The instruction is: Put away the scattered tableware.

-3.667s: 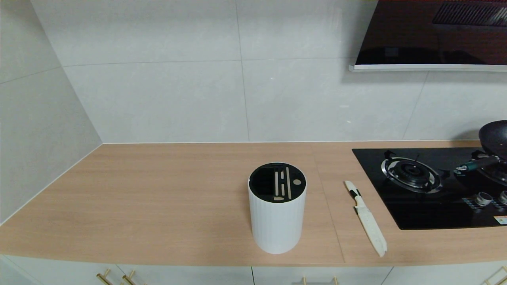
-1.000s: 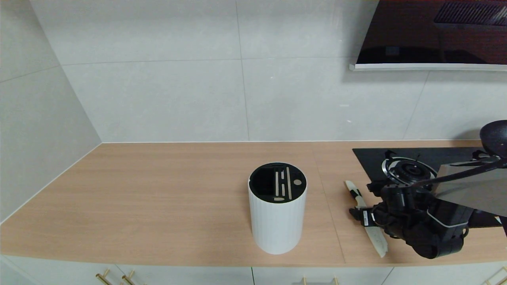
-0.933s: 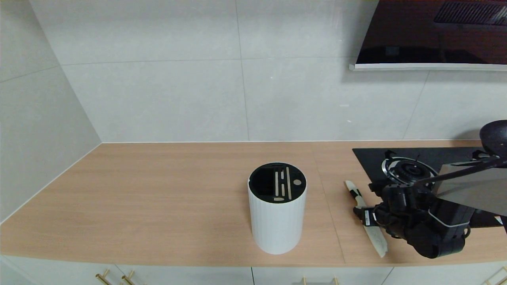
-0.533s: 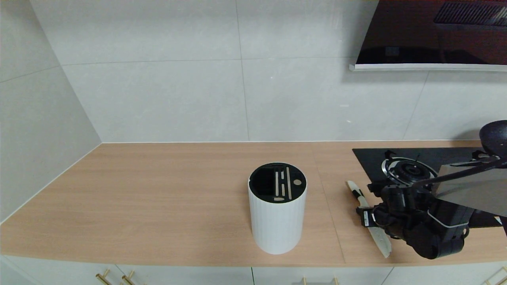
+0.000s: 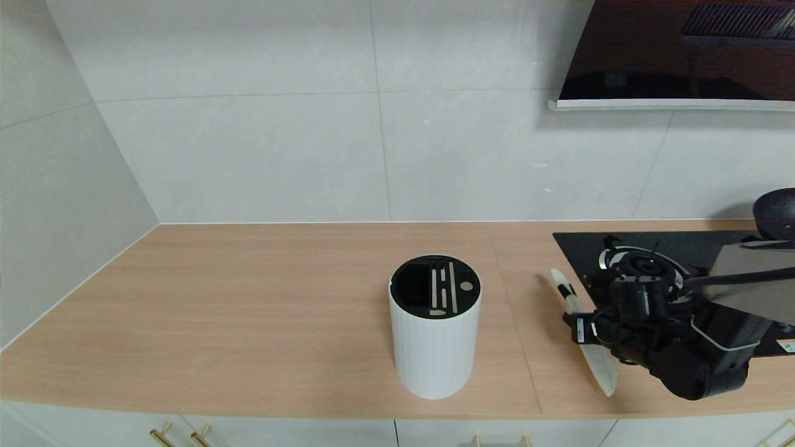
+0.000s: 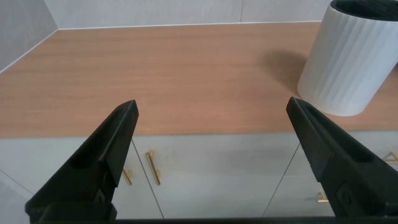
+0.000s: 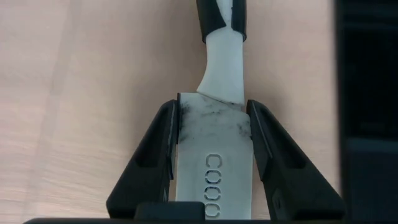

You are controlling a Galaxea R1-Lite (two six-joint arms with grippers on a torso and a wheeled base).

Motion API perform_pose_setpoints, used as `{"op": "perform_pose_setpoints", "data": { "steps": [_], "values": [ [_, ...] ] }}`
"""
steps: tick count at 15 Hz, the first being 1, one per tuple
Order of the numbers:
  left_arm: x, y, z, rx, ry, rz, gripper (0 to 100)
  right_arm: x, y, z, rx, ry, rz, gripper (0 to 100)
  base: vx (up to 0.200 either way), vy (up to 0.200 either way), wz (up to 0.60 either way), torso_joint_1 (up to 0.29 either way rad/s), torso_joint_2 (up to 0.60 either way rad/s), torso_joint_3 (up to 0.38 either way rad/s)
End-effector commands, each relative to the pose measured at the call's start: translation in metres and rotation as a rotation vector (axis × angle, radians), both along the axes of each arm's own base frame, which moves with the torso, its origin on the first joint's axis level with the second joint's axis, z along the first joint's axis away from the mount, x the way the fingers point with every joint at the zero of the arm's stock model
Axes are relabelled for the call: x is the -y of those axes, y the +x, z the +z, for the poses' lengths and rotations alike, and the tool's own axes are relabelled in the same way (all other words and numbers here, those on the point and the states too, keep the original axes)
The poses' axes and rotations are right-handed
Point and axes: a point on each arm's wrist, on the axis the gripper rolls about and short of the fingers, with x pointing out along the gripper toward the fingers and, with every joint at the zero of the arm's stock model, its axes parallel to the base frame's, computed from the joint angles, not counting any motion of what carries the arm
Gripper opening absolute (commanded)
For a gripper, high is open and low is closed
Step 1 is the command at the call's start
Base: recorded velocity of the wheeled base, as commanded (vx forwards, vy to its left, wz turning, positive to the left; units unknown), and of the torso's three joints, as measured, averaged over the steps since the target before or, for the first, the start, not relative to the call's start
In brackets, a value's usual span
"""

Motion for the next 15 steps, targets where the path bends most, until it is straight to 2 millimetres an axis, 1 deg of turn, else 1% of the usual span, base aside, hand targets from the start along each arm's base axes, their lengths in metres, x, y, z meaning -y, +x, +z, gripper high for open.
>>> {"op": "perform_pose_setpoints", "data": {
  "steps": [1, 4, 5, 6, 7, 8, 9, 10, 11, 12, 14, 15],
  "values": [
    [0.0, 0.0, 0.0, 0.0, 0.0, 0.0, 100, 0.002, -0.015, 0.05, 0.122, 0.028, 0.0, 0, 0.0, 0.0, 0.0, 0.0, 0.0, 0.0],
    [0.0, 0.0, 0.0, 0.003, 0.005, -0.001, 100, 0.003, -0.026, 0.083, 0.208, 0.043, 0.003, 0, 0.0, 0.0, 0.0, 0.0, 0.0, 0.0],
    [0.0, -0.001, 0.003, 0.016, 0.006, -0.007, 100, 0.0, -0.032, 0.097, 0.237, 0.049, 0.016, 0, 0.0, 0.0, 0.0, 0.0, 0.0, 0.0],
    [0.0, -0.005, 0.017, 0.059, 0.016, -0.018, 100, -0.005, -0.037, 0.11, 0.261, 0.055, 0.033, 0, 0.0, 0.0, 0.0, 0.0, 0.0, 0.0],
    [0.001, -0.014, 0.044, 0.117, 0.026, -0.07, 100, -0.006, -0.04, 0.127, 0.297, 0.059, 0.035, 0, 0.0, 0.0, 0.0, 0.0, 0.0, 0.0],
    [0.001, -0.017, 0.071, 0.101, 0.03, -0.156, 100, -0.007, -0.04, 0.148, 0.335, 0.067, 0.038, 0, 0.0, 0.0, 0.0, 0.0, 0.0, 0.0],
    [0.002, -0.013, 0.096, 0.06, 0.029, -0.229, 100, -0.007, -0.04, 0.165, 0.355, 0.073, 0.041, 0, 0.0, 0.0, 0.0, 0.0, 0.0, 0.0],
    [0.004, 0.002, 0.123, -0.001, 0.024, -0.302, 100, -0.011, -0.04, 0.183, 0.376, 0.083, 0.052, 0, 0.0, 0.0, 0.0, 0.0, 0.0, 0.0],
    [0.006, 0.018, 0.141, -0.045, 0.019, -0.35, 100, -0.018, -0.041, 0.192, 0.385, 0.089, 0.075, 0, 0.0, 0.0, 0.0, 0.0, 0.0, 0.0],
    [0.01, 0.054, 0.165, -0.136, 0.007, -0.437, 100, -0.032, -0.047, 0.203, 0.409, 0.104, 0.12, 0, 0.0, 0.0, 0.0, 0.0, 0.0, 0.0],
    [0.015, 0.111, 0.179, -0.209, 0.054, -0.49, 100, -0.054, -0.052, 0.213, 0.439, 0.129, 0.187, 0, 0.0, 0.0, 0.0, 0.0, 0.0, 0.0],
    [0.02, 0.14, 0.179, -0.236, 0.056, -0.513, 100, -0.064, -0.055, 0.214, 0.441, 0.14, 0.218, 0, 0.0, 0.0, 0.0, 0.0, 0.0, 0.0]
  ]
}}
